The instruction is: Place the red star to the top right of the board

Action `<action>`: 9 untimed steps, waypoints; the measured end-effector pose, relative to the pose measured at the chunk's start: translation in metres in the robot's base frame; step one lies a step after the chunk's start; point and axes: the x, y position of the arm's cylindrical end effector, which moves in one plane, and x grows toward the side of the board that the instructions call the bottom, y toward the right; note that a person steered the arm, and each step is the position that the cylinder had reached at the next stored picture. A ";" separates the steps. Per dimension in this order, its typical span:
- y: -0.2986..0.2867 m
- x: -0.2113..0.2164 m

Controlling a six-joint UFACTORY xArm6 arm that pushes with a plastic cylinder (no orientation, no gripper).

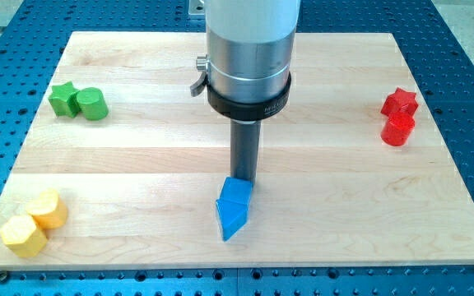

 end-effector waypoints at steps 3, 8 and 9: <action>-0.013 0.009; 0.170 0.001; 0.203 -0.006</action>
